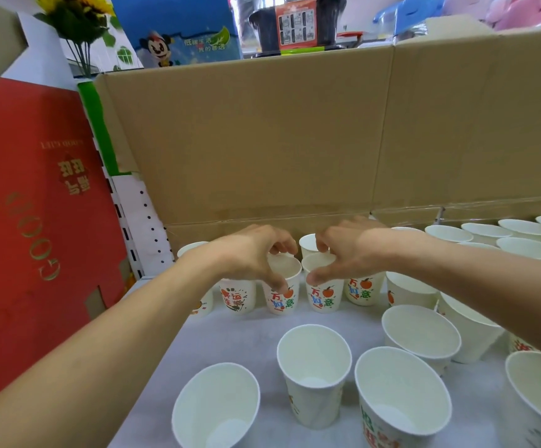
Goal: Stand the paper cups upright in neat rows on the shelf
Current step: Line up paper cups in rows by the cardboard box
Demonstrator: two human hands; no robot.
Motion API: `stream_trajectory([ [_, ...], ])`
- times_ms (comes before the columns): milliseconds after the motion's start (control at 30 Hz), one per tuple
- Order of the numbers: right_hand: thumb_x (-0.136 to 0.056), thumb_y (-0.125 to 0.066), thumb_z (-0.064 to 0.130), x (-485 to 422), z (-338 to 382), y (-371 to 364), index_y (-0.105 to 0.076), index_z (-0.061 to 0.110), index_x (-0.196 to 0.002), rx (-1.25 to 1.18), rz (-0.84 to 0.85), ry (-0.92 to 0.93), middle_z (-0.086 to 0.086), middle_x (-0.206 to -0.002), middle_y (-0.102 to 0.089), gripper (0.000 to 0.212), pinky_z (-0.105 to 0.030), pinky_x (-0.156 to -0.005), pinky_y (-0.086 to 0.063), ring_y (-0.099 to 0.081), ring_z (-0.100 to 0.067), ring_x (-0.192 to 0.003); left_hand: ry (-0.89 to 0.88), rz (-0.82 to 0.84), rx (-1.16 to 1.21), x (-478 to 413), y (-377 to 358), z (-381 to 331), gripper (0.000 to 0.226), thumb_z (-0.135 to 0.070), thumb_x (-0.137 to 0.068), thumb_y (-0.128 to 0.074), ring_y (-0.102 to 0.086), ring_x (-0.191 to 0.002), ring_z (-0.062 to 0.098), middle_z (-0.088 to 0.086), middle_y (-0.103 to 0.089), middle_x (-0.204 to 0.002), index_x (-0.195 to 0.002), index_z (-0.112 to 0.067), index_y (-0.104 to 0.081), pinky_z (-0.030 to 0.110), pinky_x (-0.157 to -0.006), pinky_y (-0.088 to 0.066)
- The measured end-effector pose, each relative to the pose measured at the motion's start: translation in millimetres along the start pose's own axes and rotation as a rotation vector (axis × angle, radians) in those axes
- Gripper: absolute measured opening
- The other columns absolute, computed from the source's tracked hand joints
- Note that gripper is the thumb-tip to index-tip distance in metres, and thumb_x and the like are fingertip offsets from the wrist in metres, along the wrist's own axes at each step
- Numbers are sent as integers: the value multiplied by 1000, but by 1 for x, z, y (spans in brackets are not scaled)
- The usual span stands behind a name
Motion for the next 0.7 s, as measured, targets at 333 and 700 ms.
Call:
stream_trajectory([
  [333,-82,-54,64,67,35,37,-59,39,-124,-412,-80,240,18,-122,-59,48,-28,-90,-46,-54,1,-105,-81,-290,272,74,38,-19,28,-36,-87,-67,-60,-102,-4,-17,-66,-107,-114,-29,-64,28,-92,-50],
  [700,-68,-75,61,119,84,6,-45,50,-129,-298,194,281,25,-115,-54,69,-28,-88,-50,-55,2,-103,73,-54,190,201,-16,-21,81,-74,-49,-77,-49,-91,-21,-30,-55,-111,-122,-49,-53,17,-80,-43],
])
Point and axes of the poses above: each hand's wrist, its own x-axis away from the middle knuckle, its own y-axis out of the back of the hand, z = x × y, the point moved 10 cm from there along -x, towards the middle knuckle
